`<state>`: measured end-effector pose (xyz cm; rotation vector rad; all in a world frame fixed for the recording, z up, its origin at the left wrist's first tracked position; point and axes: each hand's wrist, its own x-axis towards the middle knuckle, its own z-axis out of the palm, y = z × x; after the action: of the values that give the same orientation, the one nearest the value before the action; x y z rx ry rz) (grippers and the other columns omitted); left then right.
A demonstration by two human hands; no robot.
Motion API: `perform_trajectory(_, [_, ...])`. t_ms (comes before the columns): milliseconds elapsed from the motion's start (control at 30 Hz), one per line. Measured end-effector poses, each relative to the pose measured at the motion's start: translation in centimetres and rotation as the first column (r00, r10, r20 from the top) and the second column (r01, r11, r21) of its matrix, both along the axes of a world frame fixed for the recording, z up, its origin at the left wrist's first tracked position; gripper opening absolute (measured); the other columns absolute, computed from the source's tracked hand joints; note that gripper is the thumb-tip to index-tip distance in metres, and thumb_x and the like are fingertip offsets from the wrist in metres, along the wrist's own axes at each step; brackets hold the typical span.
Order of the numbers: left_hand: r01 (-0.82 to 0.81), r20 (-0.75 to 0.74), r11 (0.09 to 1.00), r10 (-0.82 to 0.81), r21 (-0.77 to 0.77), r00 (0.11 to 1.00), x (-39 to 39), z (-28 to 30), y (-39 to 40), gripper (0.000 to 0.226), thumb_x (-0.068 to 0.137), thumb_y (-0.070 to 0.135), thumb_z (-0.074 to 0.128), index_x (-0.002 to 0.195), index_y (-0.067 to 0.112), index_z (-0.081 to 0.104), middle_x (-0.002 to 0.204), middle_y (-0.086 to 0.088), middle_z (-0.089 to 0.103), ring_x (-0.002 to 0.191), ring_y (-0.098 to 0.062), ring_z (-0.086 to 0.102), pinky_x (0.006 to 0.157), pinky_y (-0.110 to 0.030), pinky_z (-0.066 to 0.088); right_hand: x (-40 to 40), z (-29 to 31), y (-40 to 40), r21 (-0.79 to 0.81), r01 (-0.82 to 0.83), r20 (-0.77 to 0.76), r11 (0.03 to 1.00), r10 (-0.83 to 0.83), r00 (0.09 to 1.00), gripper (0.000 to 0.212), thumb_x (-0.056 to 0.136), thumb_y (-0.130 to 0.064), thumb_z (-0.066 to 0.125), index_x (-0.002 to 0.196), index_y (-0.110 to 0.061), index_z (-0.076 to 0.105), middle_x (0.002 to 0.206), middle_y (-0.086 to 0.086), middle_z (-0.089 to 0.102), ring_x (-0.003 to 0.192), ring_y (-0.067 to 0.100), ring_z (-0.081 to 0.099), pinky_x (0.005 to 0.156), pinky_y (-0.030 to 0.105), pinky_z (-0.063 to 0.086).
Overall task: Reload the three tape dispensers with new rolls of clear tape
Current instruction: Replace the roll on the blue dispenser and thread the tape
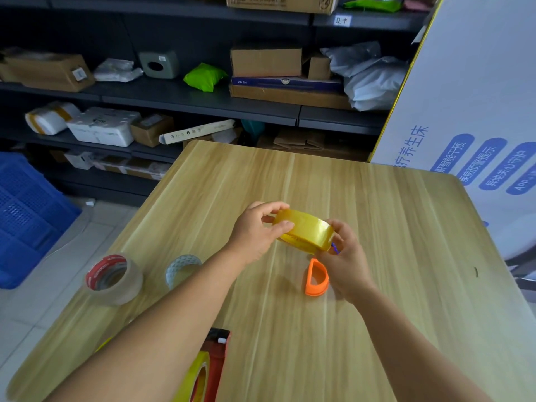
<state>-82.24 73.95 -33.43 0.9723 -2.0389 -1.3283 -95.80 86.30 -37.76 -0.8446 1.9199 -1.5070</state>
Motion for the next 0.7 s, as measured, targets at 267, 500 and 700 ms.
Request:
perform_trajectory(267, [-0.014,0.021,0.999,0.015,-0.051,1.000,-0.8,0.9,-0.3,0.037,0.083,0.022,0.070,0.119,0.021,0.061,0.107,0.001,0.057,0.098,-0.013,0.057,0.090,-0.026,0.046,-0.3,0.4,0.0,-0.023,0.023,0.237,0.999,-0.017,0.971,0.062,0.072,0.019,0.057,0.093,-0.040,0.060,0.088,0.011,0.064,0.077,0.025,0.058,0.071,0.048,0.050])
perform_trajectory(500, [-0.054,0.073,0.998,0.052,0.020,0.996,-1.2,1.2,-0.2,0.038,0.081,0.020,0.073,0.118,0.015,0.068,0.105,-0.006,0.068,0.096,-0.016,0.064,0.093,-0.029,0.050,0.1,1.1,0.3,-0.026,0.056,0.231,0.998,-0.048,0.972,0.058,0.072,0.021,0.056,0.097,-0.031,0.057,0.091,0.011,0.064,0.073,0.021,0.059,0.060,0.038,0.053])
perform_trajectory(700, [-0.149,0.006,0.987,0.149,0.053,0.989,-1.6,1.3,-0.1,0.011,0.081,0.015,0.071,0.091,0.017,0.073,0.078,0.005,0.066,0.072,-0.006,0.058,0.069,-0.015,0.046,0.4,2.2,0.5,-0.036,0.086,0.201,0.996,-0.078,0.976,0.059,0.073,0.021,0.055,0.094,-0.035,0.056,0.092,0.003,0.065,0.086,0.023,0.060,0.079,0.056,0.053])
